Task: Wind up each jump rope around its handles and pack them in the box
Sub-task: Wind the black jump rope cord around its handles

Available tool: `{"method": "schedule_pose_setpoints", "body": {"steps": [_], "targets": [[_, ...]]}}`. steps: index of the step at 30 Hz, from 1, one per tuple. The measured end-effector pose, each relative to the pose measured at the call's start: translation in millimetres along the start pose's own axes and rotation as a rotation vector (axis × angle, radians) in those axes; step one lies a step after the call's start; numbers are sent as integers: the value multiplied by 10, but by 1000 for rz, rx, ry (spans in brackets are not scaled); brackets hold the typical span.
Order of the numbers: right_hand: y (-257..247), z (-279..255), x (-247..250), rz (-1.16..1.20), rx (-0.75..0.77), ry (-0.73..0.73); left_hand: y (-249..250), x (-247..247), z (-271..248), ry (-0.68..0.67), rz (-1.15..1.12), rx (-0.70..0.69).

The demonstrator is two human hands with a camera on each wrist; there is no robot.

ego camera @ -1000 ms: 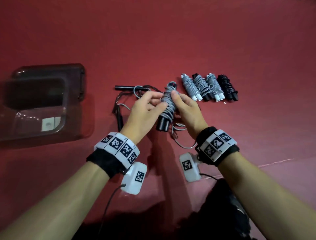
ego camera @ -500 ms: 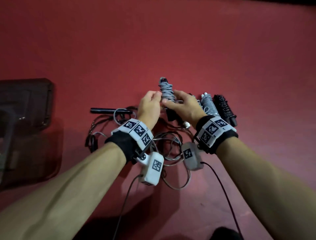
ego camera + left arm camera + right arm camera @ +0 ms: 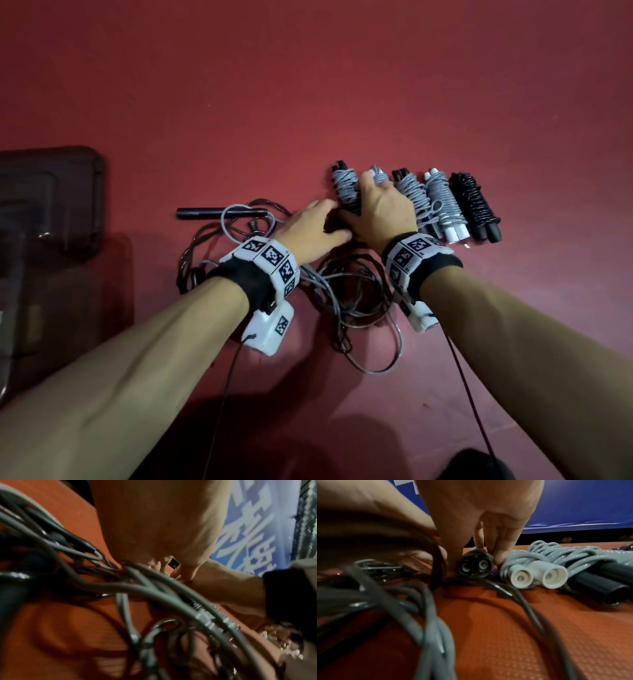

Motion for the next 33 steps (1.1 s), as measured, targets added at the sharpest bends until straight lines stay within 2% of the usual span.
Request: {"method": "schedule_pose_setpoints", "body": {"steps": [3,6,8,11,13,15,17,20,22,24,27,29,32,33], "targets": [[-9,-41,14,13,-17,-31,-253,89,-191,46,234,-101],[-25,-113,20,56,20,3,-579,243,-353,172,288,-111],[-45,-191,21,14,90,65,-775,377,-443,222,280,-50],[-138,-416,-51,163,311,135,-915,541,-558,200,240,9],[-247,-660,-100,265,358,-44,-867,629,-652,251,98,-1],[-303,-841,-124,290,310,-236,-777,766,-784,395,-99,21],[-319,-909,-135,308,277,-283,-695,967,-948,514,-150,95],[-418,-938,-86,326,278,-94,-715,1307,-1188,609,-36,315],[-569,-938,-64,365,296,-15,-831,1420,-1319,535,42,508],[-831,-967,-12,381,389,14,-941,1351,-1466,371,102,662],[-1302,-1062,25,307,590,97,-1101,1036,-1673,243,53,788],[-1613,-1148,-73,288,638,-13,-1214,856,-1763,254,18,805],[-1927,-1221,-340,323,482,-307,-1352,739,-1861,453,-179,751],[-1967,-1231,-422,304,426,-353,-1390,703,-1889,515,-287,742]]}}
Point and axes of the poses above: each hand's wrist, its own z-axis towards the middle knuckle, its own x-axis out of the back of the hand, y = z × x, the point moved 2 cm from there along z, towards the middle knuckle, and after that the axes turned 1 degree about y, right-handed, at the moved point
